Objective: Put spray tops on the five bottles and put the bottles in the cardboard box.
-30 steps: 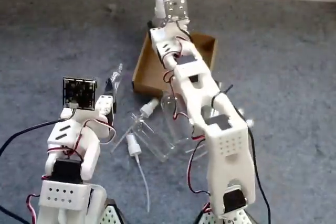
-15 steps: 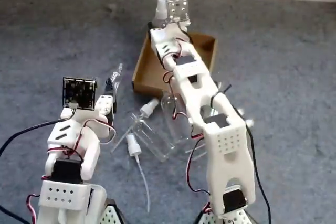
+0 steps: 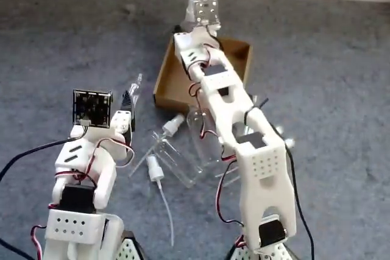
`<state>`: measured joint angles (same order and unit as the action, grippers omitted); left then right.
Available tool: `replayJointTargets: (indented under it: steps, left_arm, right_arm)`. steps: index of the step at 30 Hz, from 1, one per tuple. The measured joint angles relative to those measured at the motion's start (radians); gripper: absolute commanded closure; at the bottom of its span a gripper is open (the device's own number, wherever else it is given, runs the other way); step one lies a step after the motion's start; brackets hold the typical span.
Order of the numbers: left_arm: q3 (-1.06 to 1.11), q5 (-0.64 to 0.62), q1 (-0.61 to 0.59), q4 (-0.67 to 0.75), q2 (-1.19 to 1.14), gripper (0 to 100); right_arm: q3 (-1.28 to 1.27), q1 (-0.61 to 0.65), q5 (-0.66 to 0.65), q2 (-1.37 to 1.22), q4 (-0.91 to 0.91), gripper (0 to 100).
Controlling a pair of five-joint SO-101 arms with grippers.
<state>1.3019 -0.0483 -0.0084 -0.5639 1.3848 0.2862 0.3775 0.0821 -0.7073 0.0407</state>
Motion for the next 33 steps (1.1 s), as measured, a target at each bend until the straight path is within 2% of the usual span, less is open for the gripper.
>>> replayJointTargets:
  steps: [9,19,24,33]
  left_arm:
    - [0.0,0.0,0.0,0.0,0.0,95]
    - [0.0,0.0,0.0,0.0,0.0,95]
    - [0.0,0.0,0.0,0.0,0.0,95]
    - [0.0,0.0,0.0,0.0,0.0,95]
  right_arm:
    - [0.034,0.0,0.0,0.0,0.003,72.1]
    - [0.422,0.0,0.0,0.0,0.298,72.3]
    - [0.704,-0.002,0.0,0.0,0.575,72.3]
    - [1.316,-0.029,-0.014,0.003,1.301,74.8]
